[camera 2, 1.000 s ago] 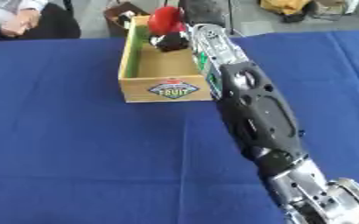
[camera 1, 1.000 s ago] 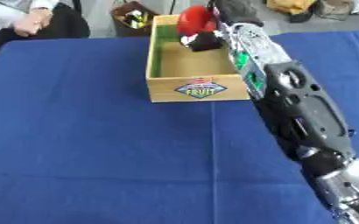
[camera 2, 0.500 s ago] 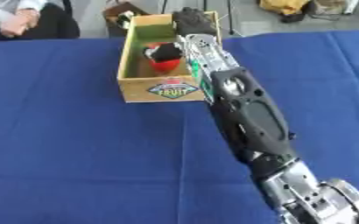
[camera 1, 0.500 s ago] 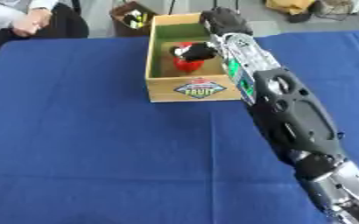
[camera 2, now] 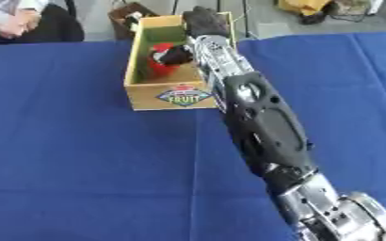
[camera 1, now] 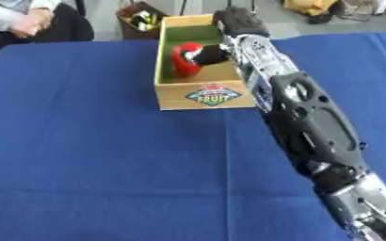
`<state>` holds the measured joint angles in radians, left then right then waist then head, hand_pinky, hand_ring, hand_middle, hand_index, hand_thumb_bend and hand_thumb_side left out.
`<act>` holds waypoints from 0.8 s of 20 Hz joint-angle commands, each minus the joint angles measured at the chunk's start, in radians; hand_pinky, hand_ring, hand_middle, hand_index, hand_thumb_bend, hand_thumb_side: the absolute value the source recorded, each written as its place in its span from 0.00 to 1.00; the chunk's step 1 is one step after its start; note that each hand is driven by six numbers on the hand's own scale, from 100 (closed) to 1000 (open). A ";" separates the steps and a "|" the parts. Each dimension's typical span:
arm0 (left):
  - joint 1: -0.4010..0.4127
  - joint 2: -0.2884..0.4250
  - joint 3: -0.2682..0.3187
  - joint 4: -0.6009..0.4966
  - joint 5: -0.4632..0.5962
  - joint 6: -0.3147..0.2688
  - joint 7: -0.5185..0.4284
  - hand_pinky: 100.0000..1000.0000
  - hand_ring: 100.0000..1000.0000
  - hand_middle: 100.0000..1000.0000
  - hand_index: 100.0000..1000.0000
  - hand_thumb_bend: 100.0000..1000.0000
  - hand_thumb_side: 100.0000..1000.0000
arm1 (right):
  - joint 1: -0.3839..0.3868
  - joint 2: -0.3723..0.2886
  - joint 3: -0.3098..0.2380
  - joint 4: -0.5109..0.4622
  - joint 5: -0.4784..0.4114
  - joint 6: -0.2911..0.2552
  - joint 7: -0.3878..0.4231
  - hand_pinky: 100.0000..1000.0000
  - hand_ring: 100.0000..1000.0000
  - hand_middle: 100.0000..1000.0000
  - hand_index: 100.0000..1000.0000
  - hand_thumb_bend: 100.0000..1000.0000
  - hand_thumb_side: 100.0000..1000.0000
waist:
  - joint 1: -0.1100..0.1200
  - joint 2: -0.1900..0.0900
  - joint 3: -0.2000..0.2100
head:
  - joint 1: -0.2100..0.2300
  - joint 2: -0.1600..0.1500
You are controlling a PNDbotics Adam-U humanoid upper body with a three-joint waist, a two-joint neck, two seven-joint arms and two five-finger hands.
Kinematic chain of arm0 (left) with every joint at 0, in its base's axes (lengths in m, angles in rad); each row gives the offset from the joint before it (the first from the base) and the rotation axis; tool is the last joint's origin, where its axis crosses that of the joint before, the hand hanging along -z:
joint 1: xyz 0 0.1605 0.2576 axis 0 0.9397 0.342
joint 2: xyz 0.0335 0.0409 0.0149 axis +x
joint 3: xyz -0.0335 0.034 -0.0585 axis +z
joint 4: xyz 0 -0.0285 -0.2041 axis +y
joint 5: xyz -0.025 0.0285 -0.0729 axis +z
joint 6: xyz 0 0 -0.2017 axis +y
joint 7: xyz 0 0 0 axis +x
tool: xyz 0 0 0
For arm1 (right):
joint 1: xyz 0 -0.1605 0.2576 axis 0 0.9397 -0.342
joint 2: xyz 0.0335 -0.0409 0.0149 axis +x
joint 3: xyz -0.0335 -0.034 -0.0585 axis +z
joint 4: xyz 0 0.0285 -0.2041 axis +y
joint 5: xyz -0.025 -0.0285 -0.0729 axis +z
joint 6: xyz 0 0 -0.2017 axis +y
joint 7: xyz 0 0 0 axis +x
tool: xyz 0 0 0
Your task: Pick up objects on the table and place them in the box.
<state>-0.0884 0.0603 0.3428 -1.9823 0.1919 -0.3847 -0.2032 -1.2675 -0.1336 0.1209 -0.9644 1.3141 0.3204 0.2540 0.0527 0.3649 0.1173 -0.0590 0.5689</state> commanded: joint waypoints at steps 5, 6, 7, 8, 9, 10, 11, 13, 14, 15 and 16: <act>0.003 0.008 0.001 -0.018 -0.005 -0.001 0.001 0.28 0.34 0.44 0.75 0.33 0.70 | -0.013 -0.080 0.021 -0.165 -0.108 -0.016 -0.059 0.83 0.87 0.58 0.78 0.52 0.77 | 0.005 -0.027 -0.007 | 0.010 -0.004; 0.003 0.009 0.001 -0.018 -0.006 -0.001 0.001 0.28 0.34 0.44 0.75 0.33 0.70 | -0.008 -0.093 0.025 -0.191 -0.124 -0.020 -0.068 0.83 0.87 0.58 0.78 0.52 0.78 | 0.005 -0.029 -0.008 | 0.011 -0.003; 0.004 0.009 0.001 -0.018 -0.006 -0.002 0.002 0.28 0.34 0.44 0.75 0.33 0.70 | -0.002 -0.105 0.030 -0.216 -0.140 -0.023 -0.075 0.83 0.87 0.58 0.78 0.51 0.79 | 0.005 -0.030 -0.010 | 0.012 -0.002; 0.005 0.010 0.002 -0.018 -0.006 -0.002 0.003 0.28 0.34 0.44 0.75 0.33 0.70 | 0.004 -0.119 0.035 -0.243 -0.152 -0.022 -0.080 0.83 0.87 0.59 0.78 0.49 0.81 | 0.005 -0.031 -0.011 | 0.014 -0.001; 0.006 0.011 0.002 -0.018 -0.006 -0.002 0.005 0.28 0.34 0.44 0.75 0.33 0.70 | 0.010 -0.134 0.041 -0.267 -0.164 -0.026 -0.089 0.83 0.87 0.59 0.78 0.47 0.81 | 0.006 -0.033 -0.012 | 0.016 0.002; 0.007 0.011 0.003 -0.018 -0.006 -0.002 0.006 0.29 0.34 0.44 0.75 0.33 0.70 | 0.019 -0.149 0.047 -0.291 -0.177 -0.029 -0.098 0.83 0.87 0.59 0.79 0.45 0.82 | 0.006 -0.035 -0.014 | 0.018 0.005; 0.007 0.012 0.003 -0.018 -0.006 -0.003 0.007 0.29 0.34 0.44 0.75 0.33 0.70 | 0.028 -0.164 0.053 -0.317 -0.192 -0.030 -0.106 0.83 0.87 0.59 0.79 0.45 0.82 | 0.007 -0.036 -0.015 | 0.020 0.007; 0.009 0.013 0.004 -0.018 -0.006 -0.004 0.009 0.29 0.34 0.44 0.75 0.33 0.70 | 0.050 -0.197 0.062 -0.365 -0.222 -0.037 -0.124 0.83 0.87 0.60 0.79 0.39 0.86 | 0.008 -0.039 -0.019 | 0.025 0.011; 0.009 0.014 0.004 -0.018 -0.006 -0.004 0.010 0.29 0.34 0.44 0.75 0.33 0.71 | 0.062 -0.215 0.064 -0.390 -0.237 -0.041 -0.137 0.83 0.87 0.61 0.79 0.35 0.89 | 0.009 -0.040 -0.021 | 0.027 0.013; 0.010 0.014 0.005 -0.018 -0.006 -0.005 0.011 0.29 0.34 0.44 0.75 0.33 0.71 | 0.076 -0.231 0.066 -0.415 -0.252 -0.046 -0.152 0.83 0.87 0.61 0.79 0.34 0.89 | 0.010 -0.042 -0.022 | 0.029 0.015; 0.011 0.014 0.006 -0.018 -0.007 -0.006 0.012 0.29 0.34 0.44 0.75 0.33 0.71 | 0.090 -0.245 0.069 -0.440 -0.267 -0.050 -0.166 0.83 0.87 0.62 0.79 0.31 0.92 | 0.010 -0.042 -0.024 | 0.031 0.017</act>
